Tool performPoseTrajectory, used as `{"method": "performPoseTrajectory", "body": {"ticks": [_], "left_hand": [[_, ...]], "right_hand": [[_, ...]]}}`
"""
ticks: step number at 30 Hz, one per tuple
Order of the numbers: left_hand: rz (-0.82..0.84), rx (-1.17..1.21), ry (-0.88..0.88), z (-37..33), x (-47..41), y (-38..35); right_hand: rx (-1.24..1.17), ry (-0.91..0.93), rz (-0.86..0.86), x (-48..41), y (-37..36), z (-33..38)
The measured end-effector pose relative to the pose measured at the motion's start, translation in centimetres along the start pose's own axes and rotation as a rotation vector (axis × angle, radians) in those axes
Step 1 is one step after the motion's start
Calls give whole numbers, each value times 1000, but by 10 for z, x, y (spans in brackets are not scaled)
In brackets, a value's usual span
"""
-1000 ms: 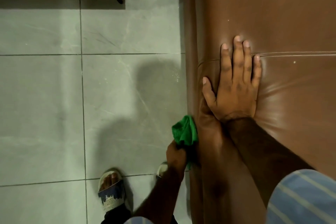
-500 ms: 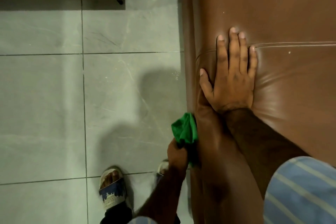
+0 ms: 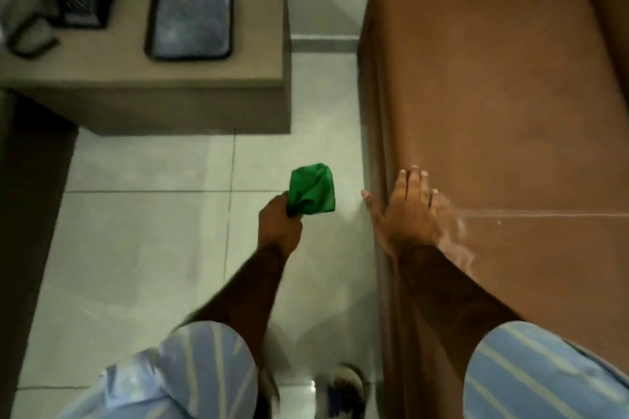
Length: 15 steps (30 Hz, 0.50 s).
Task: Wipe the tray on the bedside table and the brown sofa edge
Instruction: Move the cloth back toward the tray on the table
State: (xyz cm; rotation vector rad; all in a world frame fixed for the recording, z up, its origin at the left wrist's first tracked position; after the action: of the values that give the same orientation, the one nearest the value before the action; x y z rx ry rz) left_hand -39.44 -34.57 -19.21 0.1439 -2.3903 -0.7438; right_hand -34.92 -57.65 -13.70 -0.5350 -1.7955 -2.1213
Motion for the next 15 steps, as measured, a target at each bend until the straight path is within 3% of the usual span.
{"method": "performPoseTrajectory", "body": {"ticks": [8,15], "left_hand": [[-111,-126,-98,-92,-72,259],[-91,-349,-233,-134,-148,389]], "right_hand": [[-38,275,-14,-57,141,197],[-54,271,35,-129,184,305]]}}
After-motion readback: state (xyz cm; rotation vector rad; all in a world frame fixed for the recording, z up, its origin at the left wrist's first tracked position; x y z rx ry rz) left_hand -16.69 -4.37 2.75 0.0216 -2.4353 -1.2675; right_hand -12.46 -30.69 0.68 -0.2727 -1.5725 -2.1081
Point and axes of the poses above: each hand's wrist, its own x-axis away from the middle knuckle, its own y-axis out of the back of the hand, z = x × y, the point moved 5 cm from there along -x, towards the middle knuckle, and after that the axes turned 8 degrees about z, right-handed, at the moved point
